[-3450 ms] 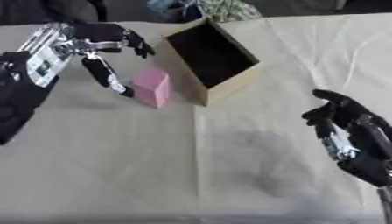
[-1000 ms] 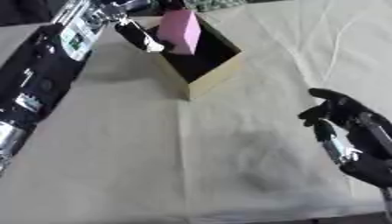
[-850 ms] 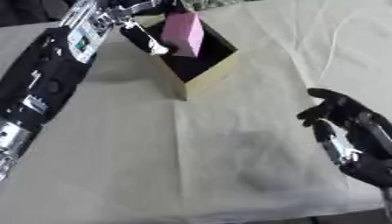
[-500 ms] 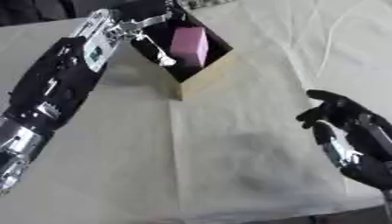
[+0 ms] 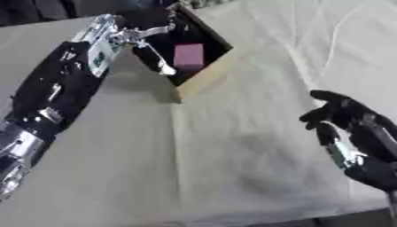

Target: Pick up objects on the table and place them in the box.

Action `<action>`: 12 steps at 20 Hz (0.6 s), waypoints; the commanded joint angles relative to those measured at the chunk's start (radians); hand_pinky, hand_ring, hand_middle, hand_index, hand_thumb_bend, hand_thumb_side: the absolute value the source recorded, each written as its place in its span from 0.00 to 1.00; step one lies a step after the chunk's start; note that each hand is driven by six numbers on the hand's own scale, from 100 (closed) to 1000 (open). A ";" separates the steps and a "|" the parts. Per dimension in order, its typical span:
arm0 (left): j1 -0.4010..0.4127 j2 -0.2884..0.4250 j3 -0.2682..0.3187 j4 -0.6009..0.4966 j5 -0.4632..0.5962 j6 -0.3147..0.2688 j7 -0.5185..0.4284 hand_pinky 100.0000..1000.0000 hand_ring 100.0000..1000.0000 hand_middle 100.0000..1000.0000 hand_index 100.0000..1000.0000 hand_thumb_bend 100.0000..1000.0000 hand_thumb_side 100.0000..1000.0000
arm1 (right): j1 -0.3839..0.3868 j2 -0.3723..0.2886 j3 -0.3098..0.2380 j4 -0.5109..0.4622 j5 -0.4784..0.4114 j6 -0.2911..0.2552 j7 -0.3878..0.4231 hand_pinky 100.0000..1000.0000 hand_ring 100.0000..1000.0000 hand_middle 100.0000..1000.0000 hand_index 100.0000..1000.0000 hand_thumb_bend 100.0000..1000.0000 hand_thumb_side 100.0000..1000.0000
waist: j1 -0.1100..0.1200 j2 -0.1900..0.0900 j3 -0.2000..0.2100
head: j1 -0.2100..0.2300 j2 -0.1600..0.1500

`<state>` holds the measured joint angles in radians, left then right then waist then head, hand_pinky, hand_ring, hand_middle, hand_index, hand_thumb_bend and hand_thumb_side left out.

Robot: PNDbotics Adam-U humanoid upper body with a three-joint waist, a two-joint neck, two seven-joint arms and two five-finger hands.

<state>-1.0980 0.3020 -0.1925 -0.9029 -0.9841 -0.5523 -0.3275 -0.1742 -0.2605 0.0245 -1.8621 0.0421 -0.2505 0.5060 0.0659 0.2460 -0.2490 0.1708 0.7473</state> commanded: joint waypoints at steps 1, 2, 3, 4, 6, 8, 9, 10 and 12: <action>-0.012 0.048 0.011 -0.067 0.070 0.011 0.005 0.80 0.70 0.66 0.87 0.56 0.35 | 0.002 -0.011 -0.009 -0.014 -0.002 -0.002 -0.001 0.74 0.67 0.47 0.91 0.00 0.52 | -0.010 -0.027 0.009 | -0.007 0.009; -0.006 0.061 0.011 -0.094 0.105 0.015 0.005 0.80 0.68 0.63 0.85 0.51 0.34 | 0.005 -0.011 -0.011 -0.013 -0.002 -0.002 -0.002 0.74 0.67 0.47 0.91 0.00 0.52 | -0.011 -0.030 0.018 | -0.010 0.012; 0.002 0.074 0.010 -0.123 0.144 0.021 0.002 0.80 0.67 0.62 0.83 0.48 0.33 | 0.007 -0.011 -0.013 -0.012 -0.001 -0.002 -0.004 0.74 0.67 0.47 0.91 0.00 0.52 | -0.012 -0.032 0.025 | -0.014 0.014; 0.013 0.091 0.011 -0.157 0.188 0.028 0.001 0.80 0.66 0.61 0.82 0.46 0.32 | 0.009 -0.011 -0.015 -0.011 0.000 -0.002 -0.006 0.74 0.67 0.47 0.91 0.00 0.52 | -0.014 -0.033 0.034 | -0.018 0.016; 0.045 0.131 0.012 -0.233 0.286 0.050 -0.007 0.79 0.65 0.59 0.81 0.41 0.31 | 0.014 -0.010 -0.018 -0.010 0.002 -0.001 -0.009 0.74 0.67 0.47 0.91 0.00 0.52 | -0.017 -0.036 0.052 | -0.026 0.018; 0.090 0.175 0.017 -0.320 0.390 0.082 -0.017 0.79 0.64 0.58 0.80 0.37 0.31 | 0.018 -0.010 -0.022 -0.009 0.003 -0.001 -0.013 0.74 0.67 0.47 0.91 0.00 0.51 | -0.023 -0.040 0.069 | -0.034 0.020; 0.116 0.196 0.021 -0.364 0.441 0.101 -0.022 0.79 0.63 0.58 0.80 0.36 0.30 | 0.020 -0.009 -0.024 -0.009 0.003 -0.002 -0.015 0.74 0.67 0.47 0.91 0.00 0.51 | -0.026 -0.041 0.077 | -0.037 0.021; 0.148 0.218 0.029 -0.411 0.496 0.123 -0.024 0.79 0.62 0.57 0.79 0.32 0.29 | 0.022 -0.010 -0.026 -0.010 0.003 -0.003 -0.017 0.74 0.67 0.47 0.91 0.00 0.51 | -0.031 -0.043 0.089 | -0.039 0.021; 0.216 0.254 0.050 -0.512 0.602 0.171 -0.026 0.79 0.61 0.56 0.78 0.28 0.27 | 0.024 -0.011 -0.029 -0.012 0.003 -0.005 -0.022 0.74 0.67 0.47 0.91 0.00 0.51 | -0.040 -0.044 0.108 | -0.045 0.019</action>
<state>-0.8699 0.5072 -0.1643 -1.3453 -0.4453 -0.4074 -0.3522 -0.1471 -0.2604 0.0054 -1.8617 0.0424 -0.2530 0.4891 0.0266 0.2211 -0.1367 0.1303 0.7632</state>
